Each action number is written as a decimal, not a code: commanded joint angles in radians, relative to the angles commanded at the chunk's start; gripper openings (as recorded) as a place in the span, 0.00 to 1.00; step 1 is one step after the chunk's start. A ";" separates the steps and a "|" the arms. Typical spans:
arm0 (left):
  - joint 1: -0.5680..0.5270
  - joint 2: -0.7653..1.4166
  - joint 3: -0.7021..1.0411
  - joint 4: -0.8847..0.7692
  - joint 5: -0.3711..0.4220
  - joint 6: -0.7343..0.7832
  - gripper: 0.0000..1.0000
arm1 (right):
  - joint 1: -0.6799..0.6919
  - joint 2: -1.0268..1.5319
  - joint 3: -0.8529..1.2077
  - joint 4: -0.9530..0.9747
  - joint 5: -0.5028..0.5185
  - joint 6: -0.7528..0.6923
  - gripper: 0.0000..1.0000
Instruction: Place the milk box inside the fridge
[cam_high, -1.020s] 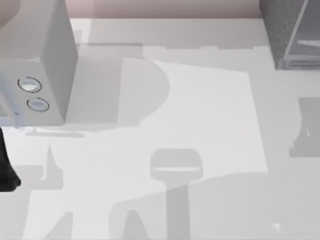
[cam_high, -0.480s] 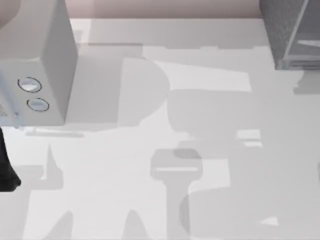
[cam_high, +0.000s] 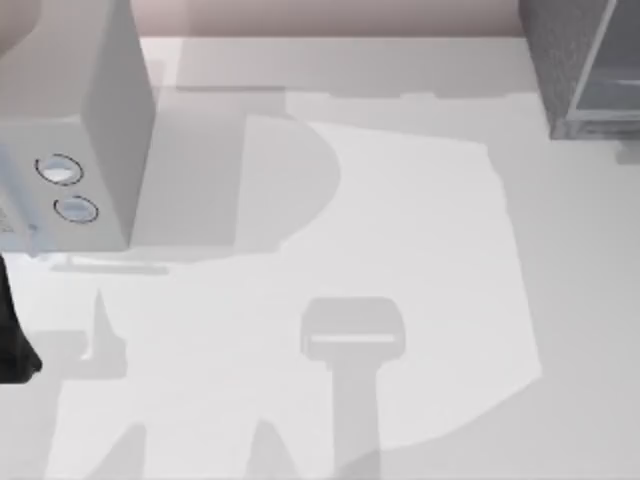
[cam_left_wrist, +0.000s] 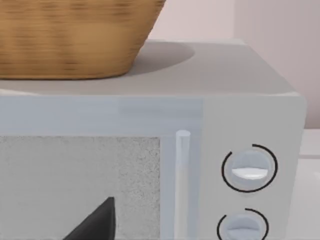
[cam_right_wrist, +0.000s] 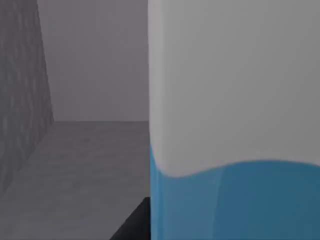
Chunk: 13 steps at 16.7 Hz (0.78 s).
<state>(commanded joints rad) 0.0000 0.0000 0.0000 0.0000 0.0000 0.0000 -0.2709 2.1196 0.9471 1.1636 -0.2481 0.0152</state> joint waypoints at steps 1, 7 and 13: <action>0.000 0.000 0.000 0.000 0.000 0.000 1.00 | -0.004 0.029 0.015 0.019 -0.004 0.000 0.00; 0.000 0.000 0.000 0.000 0.000 0.000 1.00 | -0.002 0.051 0.025 0.033 -0.007 0.002 0.00; 0.000 0.000 0.000 0.000 0.000 0.000 1.00 | 0.016 0.138 0.198 -0.064 0.004 0.002 0.00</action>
<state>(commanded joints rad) 0.0000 0.0000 0.0000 0.0000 0.0000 0.0000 -0.2547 2.2573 1.1448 1.0997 -0.2440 0.0175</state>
